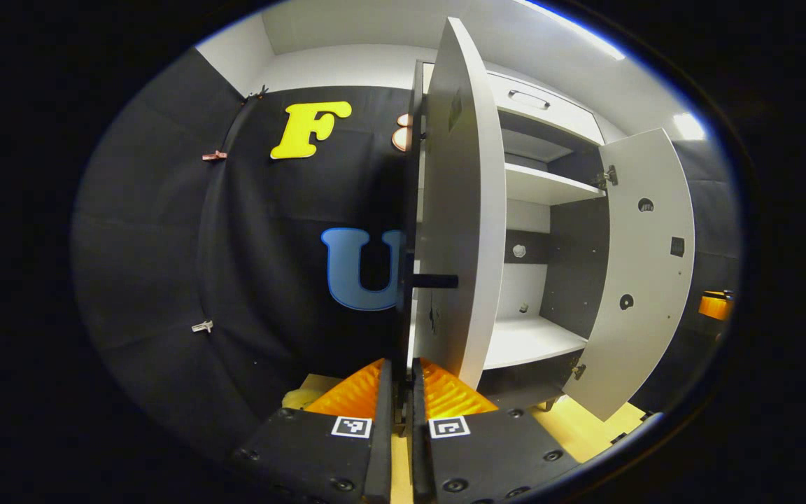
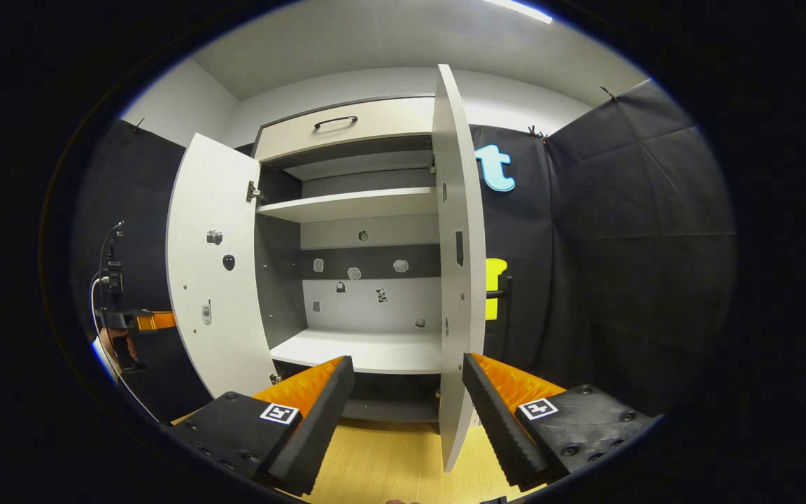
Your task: Open the right door of the double-door shoe cabinet with the right hand, and open the left door with the left hand.
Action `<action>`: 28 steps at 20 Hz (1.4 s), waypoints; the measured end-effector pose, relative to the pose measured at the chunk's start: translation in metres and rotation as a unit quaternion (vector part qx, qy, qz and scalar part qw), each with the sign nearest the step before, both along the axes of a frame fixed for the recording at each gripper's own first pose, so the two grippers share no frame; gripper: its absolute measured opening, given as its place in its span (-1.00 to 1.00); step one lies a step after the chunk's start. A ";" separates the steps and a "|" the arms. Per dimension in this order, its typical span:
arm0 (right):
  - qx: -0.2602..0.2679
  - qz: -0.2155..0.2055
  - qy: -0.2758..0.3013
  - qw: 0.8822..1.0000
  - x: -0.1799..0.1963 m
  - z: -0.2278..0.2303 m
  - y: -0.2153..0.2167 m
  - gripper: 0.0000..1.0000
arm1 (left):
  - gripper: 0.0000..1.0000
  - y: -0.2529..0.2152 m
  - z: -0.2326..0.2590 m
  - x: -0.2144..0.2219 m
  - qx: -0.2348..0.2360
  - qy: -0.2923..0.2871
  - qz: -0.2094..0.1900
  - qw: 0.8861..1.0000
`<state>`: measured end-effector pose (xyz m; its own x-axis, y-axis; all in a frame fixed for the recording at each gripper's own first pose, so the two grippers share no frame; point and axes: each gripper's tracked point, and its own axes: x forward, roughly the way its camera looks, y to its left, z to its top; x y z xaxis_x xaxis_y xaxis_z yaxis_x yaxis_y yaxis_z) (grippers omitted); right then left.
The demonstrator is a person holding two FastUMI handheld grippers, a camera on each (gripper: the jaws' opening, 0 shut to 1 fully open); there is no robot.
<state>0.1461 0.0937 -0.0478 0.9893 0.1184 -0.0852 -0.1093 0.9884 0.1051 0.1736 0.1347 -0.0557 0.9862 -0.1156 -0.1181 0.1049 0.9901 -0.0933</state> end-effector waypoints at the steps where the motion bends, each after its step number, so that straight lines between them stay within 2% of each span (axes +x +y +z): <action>1: 0.000 -0.002 0.000 1.000 0.000 -0.001 -0.002 0.95 | -0.66 0.001 0.001 -0.005 0.001 0.000 0.007 1.000; 6: 0.003 -0.008 -0.006 1.000 0.001 0.004 -0.005 0.95 | -0.29 -0.002 0.014 -0.038 0.000 -0.011 0.039 0.999; 8: 0.001 -0.006 -0.008 1.000 0.000 0.004 -0.003 0.95 | -0.06 -0.008 0.021 -0.052 0.000 -0.020 0.043 0.999; 9: 0.001 -0.005 -0.009 1.000 -0.001 0.005 -0.002 0.95 | 0.19 -0.013 0.023 -0.059 0.004 -0.022 0.042 0.999; 12: 0.001 -0.001 -0.008 1.000 -0.003 0.003 0.000 0.95 | 0.65 -0.033 0.028 -0.080 0.021 -0.025 0.031 0.999; 13: 0.001 -0.001 -0.008 1.000 -0.003 0.003 0.001 0.95 | 0.67 -0.040 0.032 -0.086 0.023 -0.029 0.027 0.999; 15: 0.002 -0.001 -0.009 1.000 -0.005 0.005 0.001 0.95 | 0.89 -0.062 0.036 -0.096 0.015 -0.038 0.012 0.999; 17: 0.004 -0.001 -0.011 1.000 -0.006 0.006 0.002 0.95 | 0.90 -0.088 0.037 -0.104 0.009 -0.039 -0.005 0.999; 22: 0.004 0.002 -0.013 1.000 -0.008 0.007 0.001 0.95 | 0.91 -0.135 0.045 -0.114 0.017 -0.051 -0.015 0.998; 27: 0.005 -0.010 -0.021 1.000 -0.010 0.011 -0.007 0.95 | 0.86 -0.165 0.047 -0.116 0.021 -0.056 -0.007 0.998; 28: 0.004 -0.012 -0.022 1.000 -0.011 0.011 -0.008 0.95 | 0.91 -0.171 0.047 -0.115 0.021 -0.055 -0.009 0.998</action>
<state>0.1349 0.0854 -0.0371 0.9946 0.0958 -0.0399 -0.0910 0.9899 0.1086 0.0582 -0.0362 -0.0091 0.9913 -0.1305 -0.0145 0.1299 0.9908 -0.0387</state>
